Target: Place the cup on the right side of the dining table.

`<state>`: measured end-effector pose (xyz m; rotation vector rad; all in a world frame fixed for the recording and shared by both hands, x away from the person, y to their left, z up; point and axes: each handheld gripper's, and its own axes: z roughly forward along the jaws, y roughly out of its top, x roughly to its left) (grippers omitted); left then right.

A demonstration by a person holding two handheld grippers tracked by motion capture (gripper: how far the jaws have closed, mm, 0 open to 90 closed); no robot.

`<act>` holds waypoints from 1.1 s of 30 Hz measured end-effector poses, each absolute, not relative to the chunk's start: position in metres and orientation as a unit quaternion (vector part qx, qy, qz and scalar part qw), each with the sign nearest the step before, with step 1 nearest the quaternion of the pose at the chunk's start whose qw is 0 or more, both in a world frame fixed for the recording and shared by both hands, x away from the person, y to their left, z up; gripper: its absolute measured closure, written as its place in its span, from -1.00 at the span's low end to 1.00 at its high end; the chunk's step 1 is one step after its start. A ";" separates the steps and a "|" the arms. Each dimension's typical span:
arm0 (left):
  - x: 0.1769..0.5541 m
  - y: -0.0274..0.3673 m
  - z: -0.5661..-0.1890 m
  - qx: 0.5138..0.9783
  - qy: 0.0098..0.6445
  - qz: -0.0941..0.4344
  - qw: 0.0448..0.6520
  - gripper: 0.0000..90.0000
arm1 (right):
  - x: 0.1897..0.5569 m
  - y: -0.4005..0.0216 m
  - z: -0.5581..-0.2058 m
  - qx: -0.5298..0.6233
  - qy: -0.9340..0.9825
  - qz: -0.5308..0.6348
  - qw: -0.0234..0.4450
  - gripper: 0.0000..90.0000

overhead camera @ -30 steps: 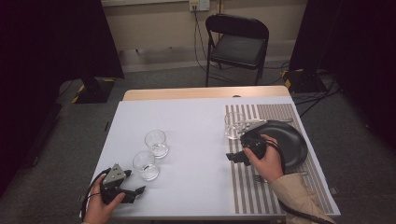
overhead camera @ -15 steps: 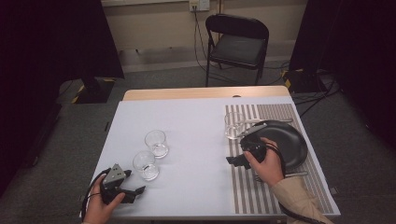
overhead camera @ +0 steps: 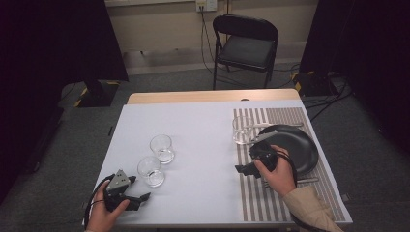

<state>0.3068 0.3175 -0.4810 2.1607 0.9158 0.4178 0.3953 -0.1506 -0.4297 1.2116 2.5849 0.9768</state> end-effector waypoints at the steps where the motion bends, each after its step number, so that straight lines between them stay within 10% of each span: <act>1: 0.307 0.317 -0.481 0.842 0.357 0.163 0.370 -0.70 | 0.395 -0.151 -0.430 0.398 0.856 0.325 0.061 -0.60; 33: 0.307 0.317 -0.481 0.842 0.357 0.163 0.370 -0.70 | 0.385 -0.153 -0.436 0.393 0.860 0.321 0.056 -0.62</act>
